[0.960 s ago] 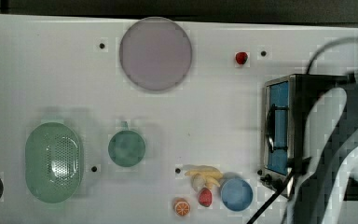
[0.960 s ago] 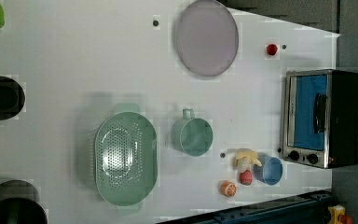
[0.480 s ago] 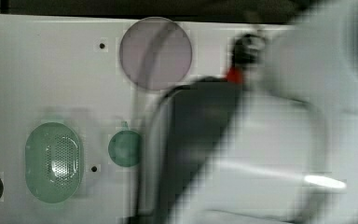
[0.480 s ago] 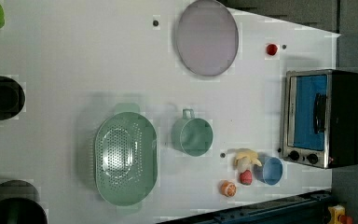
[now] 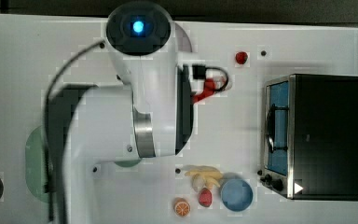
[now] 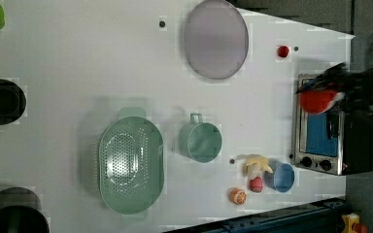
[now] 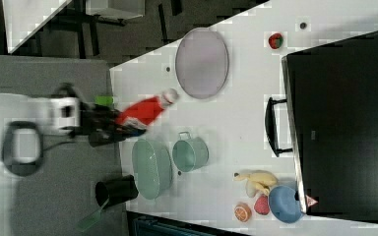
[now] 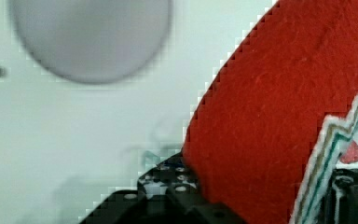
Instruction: Pick Ketchup from oven and place it on table.
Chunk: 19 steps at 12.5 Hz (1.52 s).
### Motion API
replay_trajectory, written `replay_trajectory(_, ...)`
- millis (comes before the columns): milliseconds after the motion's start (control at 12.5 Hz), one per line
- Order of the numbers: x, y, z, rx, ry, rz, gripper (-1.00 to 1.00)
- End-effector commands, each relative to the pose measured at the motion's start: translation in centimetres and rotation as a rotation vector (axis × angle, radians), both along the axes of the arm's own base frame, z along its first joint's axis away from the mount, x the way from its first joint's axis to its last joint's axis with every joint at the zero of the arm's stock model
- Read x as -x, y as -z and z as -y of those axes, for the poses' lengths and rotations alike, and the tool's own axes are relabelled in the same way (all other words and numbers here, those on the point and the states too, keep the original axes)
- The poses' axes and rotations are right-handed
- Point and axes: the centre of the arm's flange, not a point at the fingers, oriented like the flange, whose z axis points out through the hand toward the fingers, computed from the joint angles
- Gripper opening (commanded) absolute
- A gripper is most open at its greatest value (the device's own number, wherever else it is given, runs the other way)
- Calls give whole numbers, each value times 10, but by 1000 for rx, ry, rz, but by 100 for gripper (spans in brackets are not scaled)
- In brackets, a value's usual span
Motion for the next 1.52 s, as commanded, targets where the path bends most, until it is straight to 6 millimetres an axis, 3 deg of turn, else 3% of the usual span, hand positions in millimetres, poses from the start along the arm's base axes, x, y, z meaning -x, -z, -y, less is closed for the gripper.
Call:
replay_trajectory(80, 16, 51, 74, 11, 131, 10, 29)
replay_trajectory(560, 51, 189, 82, 24, 151, -15, 29)
replay_trajectory(880, 58, 250, 82, 32, 149, 70, 29)
replay_trajectory(960, 63, 262, 82, 34, 148, 68, 38)
replay_trajectory(1200, 62, 270, 81, 33, 148, 116, 100)
replay_trajectory(1360, 62, 259, 80, 31, 148, 110, 100)
replay_trajectory(1520, 56, 227, 78, 23, 149, 137, 100)
